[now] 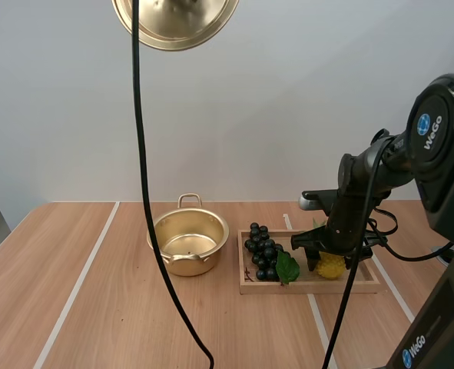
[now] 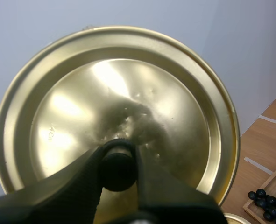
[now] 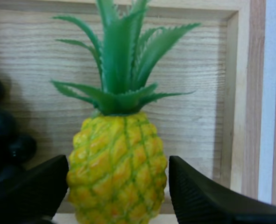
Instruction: Open the pot, put the pineapple inside, and close it
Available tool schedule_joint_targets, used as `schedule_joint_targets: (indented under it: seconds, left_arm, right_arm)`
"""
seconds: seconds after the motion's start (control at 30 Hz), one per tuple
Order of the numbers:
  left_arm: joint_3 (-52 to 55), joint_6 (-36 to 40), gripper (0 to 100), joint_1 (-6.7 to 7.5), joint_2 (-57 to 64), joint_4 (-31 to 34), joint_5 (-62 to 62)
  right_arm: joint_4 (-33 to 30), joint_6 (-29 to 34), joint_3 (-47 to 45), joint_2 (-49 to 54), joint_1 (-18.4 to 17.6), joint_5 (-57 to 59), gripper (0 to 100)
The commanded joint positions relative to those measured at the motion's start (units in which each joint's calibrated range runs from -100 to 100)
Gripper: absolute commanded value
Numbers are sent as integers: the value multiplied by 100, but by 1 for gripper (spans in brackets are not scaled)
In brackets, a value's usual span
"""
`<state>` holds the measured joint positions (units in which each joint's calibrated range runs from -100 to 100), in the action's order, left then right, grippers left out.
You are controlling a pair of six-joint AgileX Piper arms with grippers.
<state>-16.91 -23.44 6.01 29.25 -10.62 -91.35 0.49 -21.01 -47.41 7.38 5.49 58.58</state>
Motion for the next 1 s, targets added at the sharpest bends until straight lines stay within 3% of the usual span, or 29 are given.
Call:
schedule_joint_targets:
  seconds: [0.0,0.53,0.57,0.6,0.7,0.97]
  left_arm:
    - [-39,18,0,27,54,-109,-18]
    - [-39,18,0,27,54,-135,3]
    - [-39,18,0,27,54,-135,3]
    - [-39,18,0,27,54,-135,3]
    - [-39,18,0,27,54,-135,3]
    - [-41,18,0,27,79,-133,382]
  right_arm:
    - [-80,9,-20,-53,33,-228,100]
    - [-546,-63,-20,-658,33,-519,100]
    - [-626,-63,-20,-656,33,-519,93]
    - [-674,-63,-20,-656,33,-536,76]
    - [-674,-63,-20,-656,33,-504,0]
    - [-686,-63,384,-520,33,-227,0]
